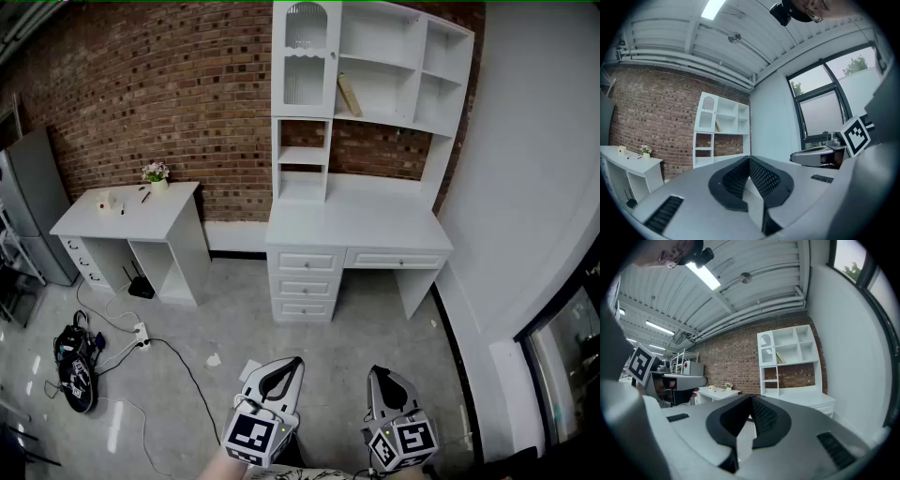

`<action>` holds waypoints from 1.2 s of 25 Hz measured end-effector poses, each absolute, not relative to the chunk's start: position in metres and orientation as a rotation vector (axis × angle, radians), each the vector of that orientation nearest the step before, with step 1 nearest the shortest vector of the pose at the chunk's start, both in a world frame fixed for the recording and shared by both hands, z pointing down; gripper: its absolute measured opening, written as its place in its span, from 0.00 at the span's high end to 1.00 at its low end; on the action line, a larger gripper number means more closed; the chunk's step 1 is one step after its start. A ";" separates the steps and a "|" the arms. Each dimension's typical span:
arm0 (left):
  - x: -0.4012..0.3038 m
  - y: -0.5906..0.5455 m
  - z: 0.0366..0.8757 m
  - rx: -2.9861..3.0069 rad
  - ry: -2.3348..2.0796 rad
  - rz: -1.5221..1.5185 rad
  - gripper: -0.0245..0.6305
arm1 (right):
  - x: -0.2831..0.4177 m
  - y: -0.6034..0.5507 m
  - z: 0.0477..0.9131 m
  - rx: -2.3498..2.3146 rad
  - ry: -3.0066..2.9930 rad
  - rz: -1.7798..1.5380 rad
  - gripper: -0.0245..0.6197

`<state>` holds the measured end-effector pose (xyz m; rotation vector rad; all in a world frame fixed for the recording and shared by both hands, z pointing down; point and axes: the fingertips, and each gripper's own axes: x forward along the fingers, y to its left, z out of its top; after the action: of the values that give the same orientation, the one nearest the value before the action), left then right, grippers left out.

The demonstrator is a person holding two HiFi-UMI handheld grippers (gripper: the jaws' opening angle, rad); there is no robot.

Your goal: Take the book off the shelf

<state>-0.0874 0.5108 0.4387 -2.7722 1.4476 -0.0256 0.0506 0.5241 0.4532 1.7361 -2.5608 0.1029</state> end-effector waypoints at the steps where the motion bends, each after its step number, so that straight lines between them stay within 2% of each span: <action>1: -0.086 0.511 0.437 -2.773 1.447 -0.026 0.95 | 0.051 0.524 0.454 1.736 -2.560 0.103 0.95; 17: -0.072 0.472 0.449 -2.823 1.461 -0.073 0.95 | 0.065 0.482 0.473 1.737 -2.519 0.158 0.95; 30: -0.109 0.315 0.443 -2.816 1.484 -0.001 0.95 | 0.039 0.329 0.462 1.757 -2.490 0.120 0.95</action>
<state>-0.1093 0.3147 0.4425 -2.8161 1.4843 -0.0008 0.0389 0.3293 0.4617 1.7567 -2.4897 0.1196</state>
